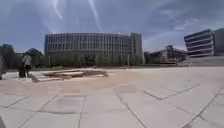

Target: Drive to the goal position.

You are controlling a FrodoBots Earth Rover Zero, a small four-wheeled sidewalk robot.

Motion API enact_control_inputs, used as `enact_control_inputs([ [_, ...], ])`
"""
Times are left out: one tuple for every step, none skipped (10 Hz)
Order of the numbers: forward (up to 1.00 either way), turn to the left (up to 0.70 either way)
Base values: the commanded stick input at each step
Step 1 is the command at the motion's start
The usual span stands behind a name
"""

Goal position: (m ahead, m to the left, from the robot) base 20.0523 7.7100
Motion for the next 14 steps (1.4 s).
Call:
enact_control_inputs([
  [0.5,0.0],
  [0.5,0.0],
  [0.5,0.0],
  [0.5,0.0],
  [0.5,0.0],
  [0.5,-0.01],
  [0.5,-0.17],
  [0.5,-0.3],
  [0.5,0.0],
  [0.5,0.0],
  [0.5,0.0],
  [0.5,0.0],
  [0.5,-0.02],
  [0.5,-0.07],
])
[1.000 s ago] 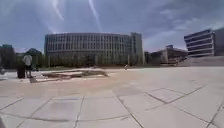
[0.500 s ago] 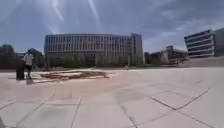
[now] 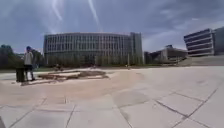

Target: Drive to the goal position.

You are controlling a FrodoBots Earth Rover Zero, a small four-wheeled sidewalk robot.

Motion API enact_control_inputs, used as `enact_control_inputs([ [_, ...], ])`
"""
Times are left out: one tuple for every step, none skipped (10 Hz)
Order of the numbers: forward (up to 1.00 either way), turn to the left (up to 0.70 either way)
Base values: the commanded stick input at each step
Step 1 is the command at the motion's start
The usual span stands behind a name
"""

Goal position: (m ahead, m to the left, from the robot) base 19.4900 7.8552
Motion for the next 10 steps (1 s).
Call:
enact_control_inputs([
  [0.5,0.0],
  [0.5,0.0],
  [0.5,0.0],
  [0.5,0.0],
  [0.5,-0.02],
  [0.5,-0.12],
  [0.5,-0.11],
  [0.5,-0.03],
  [0.5,0.0],
  [0.5,-0.03],
])
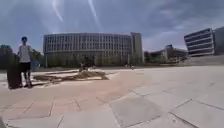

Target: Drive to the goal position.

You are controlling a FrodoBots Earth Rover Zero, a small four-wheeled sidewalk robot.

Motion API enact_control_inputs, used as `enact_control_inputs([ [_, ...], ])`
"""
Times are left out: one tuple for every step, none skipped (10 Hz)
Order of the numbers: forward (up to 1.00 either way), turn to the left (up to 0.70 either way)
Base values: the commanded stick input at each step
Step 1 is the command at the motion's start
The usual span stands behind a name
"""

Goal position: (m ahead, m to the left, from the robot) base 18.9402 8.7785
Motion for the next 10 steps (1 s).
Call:
enact_control_inputs([
  [0.5,-0.23],
  [0.5,-0.24],
  [0.5,-0.15],
  [0.5,0.0],
  [0.5,0.0],
  [0.5,-0.2],
  [0.5,-0.26],
  [0.5,-0.21],
  [0.5,0.0],
  [0.5,-0.06],
])
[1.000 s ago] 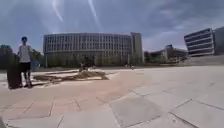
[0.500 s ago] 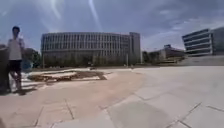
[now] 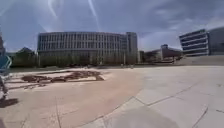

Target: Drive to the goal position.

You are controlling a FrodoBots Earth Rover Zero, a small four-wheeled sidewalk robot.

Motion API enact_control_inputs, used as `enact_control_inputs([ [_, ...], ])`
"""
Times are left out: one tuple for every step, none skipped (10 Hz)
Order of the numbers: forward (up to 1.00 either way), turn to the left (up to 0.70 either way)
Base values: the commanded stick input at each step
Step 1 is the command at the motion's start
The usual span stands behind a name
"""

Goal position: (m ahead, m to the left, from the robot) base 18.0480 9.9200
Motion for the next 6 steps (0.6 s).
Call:
enact_control_inputs([
  [0.5,-0.12],
  [0.5,0.0],
  [0.5,0.0],
  [0.5,0.0],
  [0.5,0.0],
  [0.5,0.0],
])
